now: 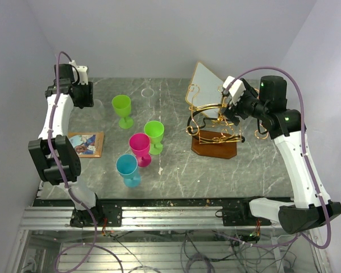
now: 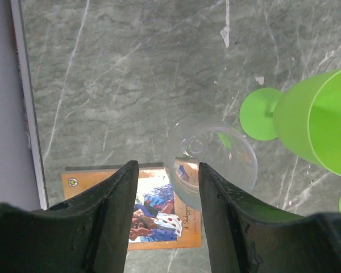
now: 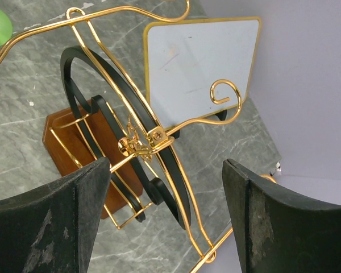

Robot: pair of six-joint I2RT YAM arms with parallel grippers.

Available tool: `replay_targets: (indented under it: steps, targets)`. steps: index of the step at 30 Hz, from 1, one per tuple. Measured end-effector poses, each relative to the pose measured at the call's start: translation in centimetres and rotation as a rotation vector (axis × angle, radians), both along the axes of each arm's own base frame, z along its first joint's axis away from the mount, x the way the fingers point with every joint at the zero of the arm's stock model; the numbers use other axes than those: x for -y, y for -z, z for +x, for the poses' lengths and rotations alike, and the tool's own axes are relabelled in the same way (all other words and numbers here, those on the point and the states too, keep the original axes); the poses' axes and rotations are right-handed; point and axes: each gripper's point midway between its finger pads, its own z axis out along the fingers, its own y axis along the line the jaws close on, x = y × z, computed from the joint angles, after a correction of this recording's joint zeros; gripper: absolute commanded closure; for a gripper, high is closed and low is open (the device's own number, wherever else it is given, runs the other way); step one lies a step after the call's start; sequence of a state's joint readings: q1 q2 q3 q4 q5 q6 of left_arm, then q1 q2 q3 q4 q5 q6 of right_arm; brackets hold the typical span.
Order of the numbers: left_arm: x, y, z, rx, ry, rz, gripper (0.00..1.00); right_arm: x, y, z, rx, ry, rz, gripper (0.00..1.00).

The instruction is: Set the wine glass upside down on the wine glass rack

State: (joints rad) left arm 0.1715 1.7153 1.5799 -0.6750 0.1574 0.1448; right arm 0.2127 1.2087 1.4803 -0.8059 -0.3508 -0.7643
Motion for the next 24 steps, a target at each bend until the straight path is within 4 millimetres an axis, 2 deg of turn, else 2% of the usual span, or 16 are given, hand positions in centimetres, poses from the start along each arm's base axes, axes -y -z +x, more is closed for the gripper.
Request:
replay_targets:
  steps: [6, 13, 20, 24]
  targets:
    - [0.3, 1.2, 0.0, -0.039, 0.01, 0.012, 0.53, 0.1, 0.1, -0.1, -0.007, 0.006, 0.0, 0.21]
    - [0.7, 2.4, 0.2, -0.075, 0.028, 0.03, 0.73, 0.2, 0.2, -0.1, -0.01, 0.01, -0.002, 0.21]
    - [0.6, 1.9, 0.2, -0.075, 0.032, 0.042, 0.93, 0.3, -0.1, -0.1, -0.007, 0.018, -0.004, 0.21]
    - [0.6, 1.7, 0.2, -0.075, 0.032, 0.045, 0.93, 0.3, -0.5, -0.1, 0.0, 0.023, 0.002, 0.2]
